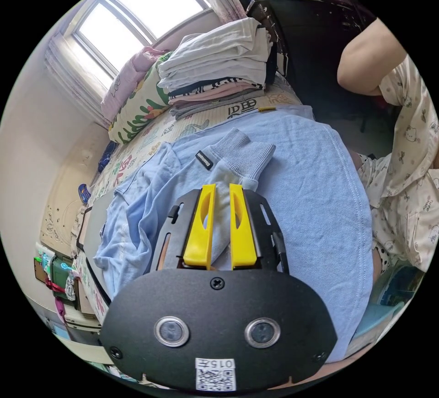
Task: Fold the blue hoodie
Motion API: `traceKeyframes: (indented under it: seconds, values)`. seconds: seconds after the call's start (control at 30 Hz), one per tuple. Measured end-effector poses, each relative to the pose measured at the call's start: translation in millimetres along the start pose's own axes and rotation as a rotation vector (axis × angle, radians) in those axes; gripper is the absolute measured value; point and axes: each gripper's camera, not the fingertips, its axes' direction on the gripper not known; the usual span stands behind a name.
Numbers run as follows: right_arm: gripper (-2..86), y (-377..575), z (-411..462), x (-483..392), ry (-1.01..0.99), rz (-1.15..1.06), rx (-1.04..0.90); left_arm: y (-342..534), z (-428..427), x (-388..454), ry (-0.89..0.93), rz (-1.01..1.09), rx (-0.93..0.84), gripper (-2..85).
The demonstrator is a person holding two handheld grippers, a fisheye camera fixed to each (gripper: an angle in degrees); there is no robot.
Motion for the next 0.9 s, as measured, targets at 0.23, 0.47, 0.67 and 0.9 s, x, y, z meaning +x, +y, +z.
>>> traceKeyframes:
  seconds: [0.23,0.47,0.67,0.9]
  values:
    - [-0.5,-6,4,-10,-0.047,-0.034,-0.008,5,11,7,0.002,-0.002,0.000,4.8]
    - [-0.3,20,10,45,0.162,-0.243,-0.030,6,18,20,-0.003,0.013,0.007,4.0]
    - [2.8,44,56,222,0.430,-0.078,-0.531,1,21,36,-0.028,0.036,0.016,3.6]
    - [11.6,55,98,332,0.379,0.082,-0.819,-9,21,39,-0.014,-0.007,0.029,7.0]
